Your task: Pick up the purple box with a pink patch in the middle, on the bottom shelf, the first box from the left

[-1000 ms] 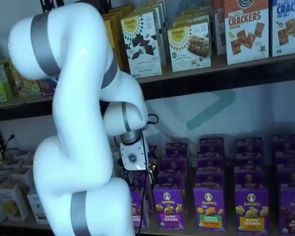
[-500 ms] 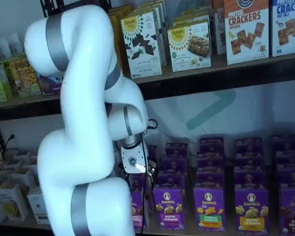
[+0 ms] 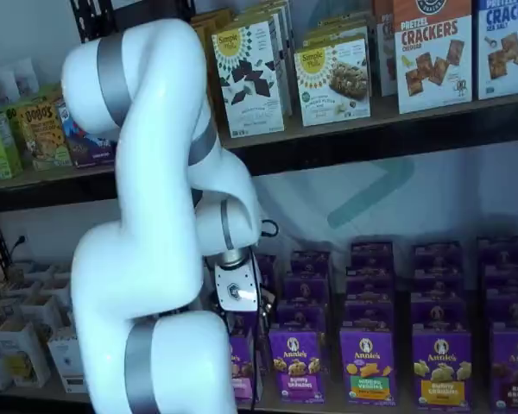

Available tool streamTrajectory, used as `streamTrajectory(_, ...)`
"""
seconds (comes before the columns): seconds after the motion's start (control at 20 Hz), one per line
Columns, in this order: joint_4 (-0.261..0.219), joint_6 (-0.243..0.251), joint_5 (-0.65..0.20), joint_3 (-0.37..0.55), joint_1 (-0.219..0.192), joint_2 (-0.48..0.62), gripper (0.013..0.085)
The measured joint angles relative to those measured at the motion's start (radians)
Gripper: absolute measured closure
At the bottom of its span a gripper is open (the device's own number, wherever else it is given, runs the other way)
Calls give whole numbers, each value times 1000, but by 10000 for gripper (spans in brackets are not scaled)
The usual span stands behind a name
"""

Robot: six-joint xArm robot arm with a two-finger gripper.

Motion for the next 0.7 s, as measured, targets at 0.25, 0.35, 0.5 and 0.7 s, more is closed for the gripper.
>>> streamTrajectory(0.25, 66, -48, -22, -51, 15, 81, 130)
streamTrajectory(0.35, 89, -61, -32, -73, 24, 114, 130)
streamTrajectory(0.5, 109, -66, -47, -112, 38, 165, 130)
streamTrajectory(0.7, 103, -49, -66, -162, 50, 221, 130)
